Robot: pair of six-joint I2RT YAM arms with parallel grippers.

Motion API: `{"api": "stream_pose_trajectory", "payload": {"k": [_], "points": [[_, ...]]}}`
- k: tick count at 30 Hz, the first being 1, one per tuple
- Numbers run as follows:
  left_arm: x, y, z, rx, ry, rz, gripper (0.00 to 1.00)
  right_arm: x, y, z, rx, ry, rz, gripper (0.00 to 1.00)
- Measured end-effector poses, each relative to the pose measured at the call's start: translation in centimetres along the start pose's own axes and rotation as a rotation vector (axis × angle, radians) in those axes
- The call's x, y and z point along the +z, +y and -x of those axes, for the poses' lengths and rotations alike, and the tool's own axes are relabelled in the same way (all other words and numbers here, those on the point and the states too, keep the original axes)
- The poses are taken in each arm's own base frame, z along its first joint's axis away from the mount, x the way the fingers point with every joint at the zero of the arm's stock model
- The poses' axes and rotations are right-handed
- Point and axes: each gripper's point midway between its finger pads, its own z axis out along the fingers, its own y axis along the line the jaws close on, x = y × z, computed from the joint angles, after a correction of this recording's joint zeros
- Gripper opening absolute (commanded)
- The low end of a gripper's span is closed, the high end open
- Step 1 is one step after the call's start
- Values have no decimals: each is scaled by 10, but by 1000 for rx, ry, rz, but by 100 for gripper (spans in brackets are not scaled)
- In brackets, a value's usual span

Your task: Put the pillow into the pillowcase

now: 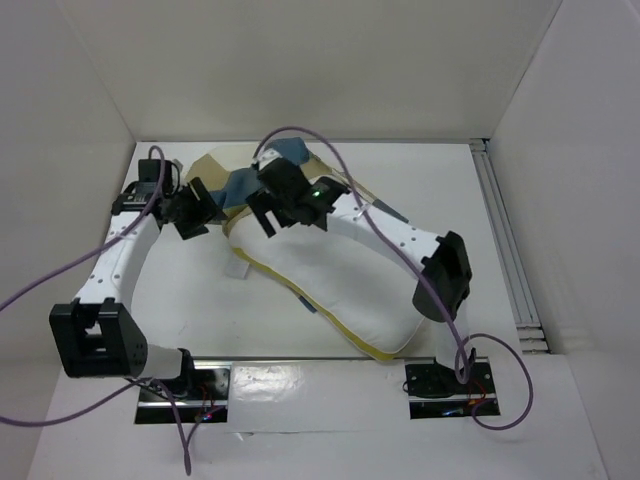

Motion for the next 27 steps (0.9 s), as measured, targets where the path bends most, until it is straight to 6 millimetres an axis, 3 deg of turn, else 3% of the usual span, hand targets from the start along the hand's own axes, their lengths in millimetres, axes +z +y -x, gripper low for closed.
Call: {"api": "stream_pose_trajectory", "payload": {"k": [4,7,9,10,11,12,14,18,22,27], "points": [[-15,33,5,-109,-63,58,71,28,57,-18,-98,12,65,100],[-3,54,-12,-168,-11,90,71,52,82,-34,-143,30,88,100],[9,62,-26,-209,44,98,66,72,94,-42,-163,41,86,97],[15,64,-31,-219,69,97,64,83,98,-47,-170,47,82,90],[20,66,-34,-226,85,93,62,94,101,-53,-180,59,71,76],[24,66,-36,-232,99,86,58,106,102,-60,-192,74,56,51],[31,64,-36,-236,117,60,56,122,97,-72,-205,101,22,0],[38,56,-32,-223,116,1,53,118,81,-61,-150,80,44,0],[40,45,-25,-200,103,-65,44,93,52,-57,-54,61,149,0],[53,36,-25,-160,126,-133,49,69,6,-47,57,52,230,0]]}}
